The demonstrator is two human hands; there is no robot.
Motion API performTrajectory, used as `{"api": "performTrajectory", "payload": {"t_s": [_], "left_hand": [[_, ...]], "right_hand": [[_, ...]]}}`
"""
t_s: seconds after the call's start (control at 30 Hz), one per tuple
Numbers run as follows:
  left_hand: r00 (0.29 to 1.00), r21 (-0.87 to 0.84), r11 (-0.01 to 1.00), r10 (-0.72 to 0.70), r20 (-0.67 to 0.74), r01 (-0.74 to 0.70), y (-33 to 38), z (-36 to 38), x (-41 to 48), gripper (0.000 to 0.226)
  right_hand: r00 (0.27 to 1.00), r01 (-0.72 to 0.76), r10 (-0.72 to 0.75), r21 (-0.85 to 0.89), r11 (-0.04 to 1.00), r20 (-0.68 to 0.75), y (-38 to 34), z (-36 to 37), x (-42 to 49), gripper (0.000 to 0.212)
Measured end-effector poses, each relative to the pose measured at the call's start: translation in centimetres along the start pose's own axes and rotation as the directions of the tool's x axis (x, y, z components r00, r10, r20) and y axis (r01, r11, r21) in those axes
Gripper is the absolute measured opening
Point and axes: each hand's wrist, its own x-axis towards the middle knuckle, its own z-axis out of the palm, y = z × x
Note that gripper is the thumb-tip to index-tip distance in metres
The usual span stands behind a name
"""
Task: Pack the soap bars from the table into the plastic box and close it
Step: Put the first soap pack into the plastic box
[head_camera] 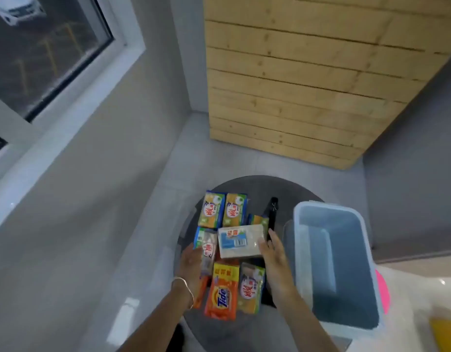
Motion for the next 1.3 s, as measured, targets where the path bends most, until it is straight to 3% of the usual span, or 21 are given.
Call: {"api": "performTrajectory", "payload": {"t_s": [0.1, 0.2, 0.27, 0.43, 0.5, 0.73, 0.87, 1.0, 1.1, 1.2, 1.3], "left_hand": [[0.998, 0.017, 1.0, 0.008, 0.066, -0.009, -2.8, 2.7, 3.0, 0.023], [0.994, 0.183, 0.979, 0.077, 0.074, -0.089, -5.2, 4.6, 6.3, 0.043], [0.981, 0.295, 0.936, 0.171, 0.095, -0.191, -6.4, 5.1, 8.4, 0.04], [0.972, 0.566, 0.796, 0.231, 0.042, -0.214, -8.8, 5.6, 11.9, 0.045], [0.964, 0.592, 0.77, 0.261, 0.049, -0.239, -9.3, 5.6, 11.9, 0.046], [0.909, 0.381, 0.826, 0.395, 0.134, -0.415, -8.2, 5.7, 9.4, 0.05], [0.87, 0.201, 0.847, 0.477, 0.125, -0.492, -6.2, 5.7, 7.0, 0.046], [0.822, -0.019, 0.828, 0.558, 0.111, -0.56, -3.0, 6.9, 4.5, 0.027], [0.831, -0.095, 0.847, 0.531, 0.166, -0.522, -1.2, 8.3, 3.5, 0.032], [0.864, -0.113, 0.891, 0.454, 0.219, -0.439, -0.4, 11.0, 2.7, 0.055], [0.873, -0.184, 0.93, 0.364, 0.323, -0.32, -0.5, 14.4, 1.9, 0.041]], "right_hand": [[0.999, -0.028, 0.028, 0.0, 1.0, -0.042, 4.0, 1.2, 3.3, 0.052], [0.986, -0.094, 0.088, -0.039, 0.995, -0.139, 7.2, 1.3, 6.2, 0.066], [0.975, -0.141, 0.132, -0.038, 0.989, -0.176, 8.5, 1.0, 8.0, 0.072], [0.969, -0.086, 0.075, -0.037, 0.996, -0.234, 10.3, 0.5, 10.5, 0.048], [0.967, -0.086, 0.083, -0.002, 0.996, -0.24, 10.7, 0.4, 10.6, 0.044], [0.976, -0.089, 0.101, 0.068, 0.994, -0.194, 10.3, 0.6, 8.9, 0.04], [0.978, 0.048, -0.027, 0.096, 0.994, -0.207, 7.8, 0.8, 7.3, 0.045], [0.966, 0.198, -0.155, 0.209, 0.958, -0.204, 3.8, -0.1, 5.0, 0.06], [0.948, 0.291, -0.242, 0.254, 0.922, -0.209, 1.3, -1.7, 3.7, 0.059], [0.917, 0.373, -0.297, 0.312, 0.874, -0.266, -0.9, -4.7, 3.3, 0.052], [0.925, 0.345, -0.225, 0.426, 0.836, -0.307, -1.7, -7.8, 3.3, 0.063]]}}
